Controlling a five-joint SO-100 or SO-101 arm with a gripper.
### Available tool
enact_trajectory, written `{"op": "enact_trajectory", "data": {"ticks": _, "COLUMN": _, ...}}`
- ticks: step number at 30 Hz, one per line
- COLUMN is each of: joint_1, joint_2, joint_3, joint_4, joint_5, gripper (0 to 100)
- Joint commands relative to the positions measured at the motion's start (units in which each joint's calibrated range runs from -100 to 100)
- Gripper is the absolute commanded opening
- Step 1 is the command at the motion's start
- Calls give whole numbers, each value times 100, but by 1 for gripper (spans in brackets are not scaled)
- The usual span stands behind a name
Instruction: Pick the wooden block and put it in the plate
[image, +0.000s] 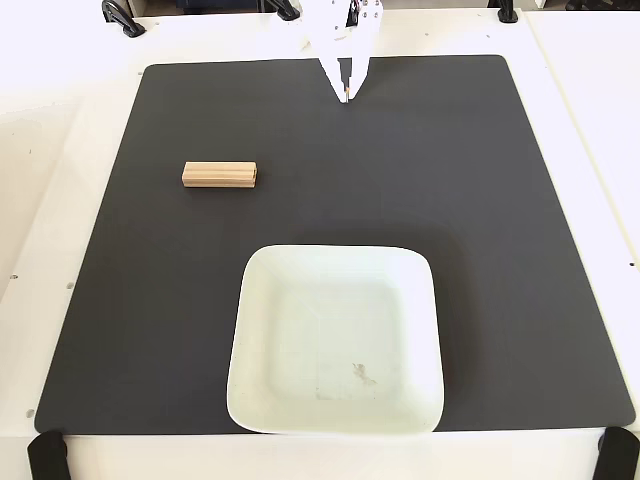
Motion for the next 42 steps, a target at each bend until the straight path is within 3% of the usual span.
{"op": "enact_trajectory", "data": {"ticks": 1, "joint_1": 15, "joint_2": -9, "joint_3": 43, "joint_4": 38, "joint_5": -9, "gripper": 1}}
{"op": "enact_trajectory", "data": {"ticks": 42, "joint_1": 4, "joint_2": 75, "joint_3": 43, "joint_4": 65, "joint_5": -14, "gripper": 1}}
